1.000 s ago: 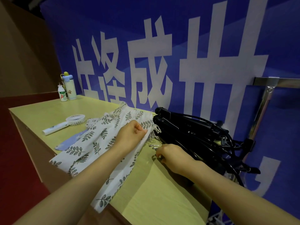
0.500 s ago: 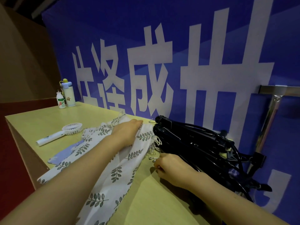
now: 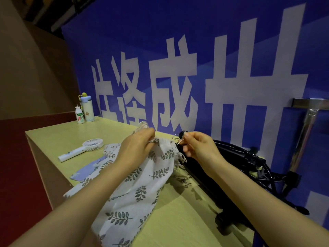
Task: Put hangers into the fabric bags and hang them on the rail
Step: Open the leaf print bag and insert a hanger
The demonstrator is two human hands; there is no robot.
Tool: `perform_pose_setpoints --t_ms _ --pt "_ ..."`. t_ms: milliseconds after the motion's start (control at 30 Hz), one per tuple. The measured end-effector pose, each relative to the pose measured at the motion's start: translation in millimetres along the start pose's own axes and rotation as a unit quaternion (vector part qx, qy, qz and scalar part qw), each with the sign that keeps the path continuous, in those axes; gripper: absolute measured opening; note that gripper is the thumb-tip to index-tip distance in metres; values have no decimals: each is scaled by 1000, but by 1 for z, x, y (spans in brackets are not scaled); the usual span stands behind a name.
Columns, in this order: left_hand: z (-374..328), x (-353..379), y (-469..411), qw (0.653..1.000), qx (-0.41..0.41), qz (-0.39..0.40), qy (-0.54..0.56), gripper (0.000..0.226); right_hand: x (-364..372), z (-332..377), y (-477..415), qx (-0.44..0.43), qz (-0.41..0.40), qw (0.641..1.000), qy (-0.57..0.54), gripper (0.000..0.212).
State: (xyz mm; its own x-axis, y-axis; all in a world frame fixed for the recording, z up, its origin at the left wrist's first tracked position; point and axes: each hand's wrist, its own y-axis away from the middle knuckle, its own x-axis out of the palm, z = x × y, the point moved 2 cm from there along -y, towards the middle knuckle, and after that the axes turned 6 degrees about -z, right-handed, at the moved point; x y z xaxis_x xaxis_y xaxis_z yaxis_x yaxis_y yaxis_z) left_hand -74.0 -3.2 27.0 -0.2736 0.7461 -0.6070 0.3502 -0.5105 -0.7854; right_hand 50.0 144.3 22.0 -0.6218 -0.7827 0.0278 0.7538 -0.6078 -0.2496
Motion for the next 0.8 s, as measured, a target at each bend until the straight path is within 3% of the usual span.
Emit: perform_pose_setpoints --t_ms 133,300,400,500,533,567,600,633,667,733,800 --pt "-9 -18 20 999 40 -1 37 26 20 12 12 -61 32 994 80 26" --pt "-17 -53 30 997 41 -3 71 6 45 35 31 -125 81 978 149 23" --pt "-18 -83 28 992 -39 -98 76 30 63 47 43 -155 102 964 189 26" --pt "-20 -117 21 960 -171 -209 78 29 85 59 60 -196 129 947 219 27" --pt "-17 -126 17 932 -238 -241 131 23 93 64 65 -200 133 949 203 26" --pt "-12 -137 16 878 -323 -275 223 14 103 70 73 -197 136 955 174 26" --pt "-3 -148 14 796 -401 -300 340 4 112 75 79 -189 135 962 141 29" --pt "3 -161 17 710 -466 -310 427 7 122 79 86 -176 135 969 111 31" --pt "10 -173 20 654 -504 -302 477 10 131 81 91 -159 138 973 90 32" --pt "17 -199 26 621 -531 -260 515 9 147 84 103 -124 162 977 55 32" --pt "14 -216 35 614 -525 -210 551 35 159 82 113 -77 188 979 5 32"
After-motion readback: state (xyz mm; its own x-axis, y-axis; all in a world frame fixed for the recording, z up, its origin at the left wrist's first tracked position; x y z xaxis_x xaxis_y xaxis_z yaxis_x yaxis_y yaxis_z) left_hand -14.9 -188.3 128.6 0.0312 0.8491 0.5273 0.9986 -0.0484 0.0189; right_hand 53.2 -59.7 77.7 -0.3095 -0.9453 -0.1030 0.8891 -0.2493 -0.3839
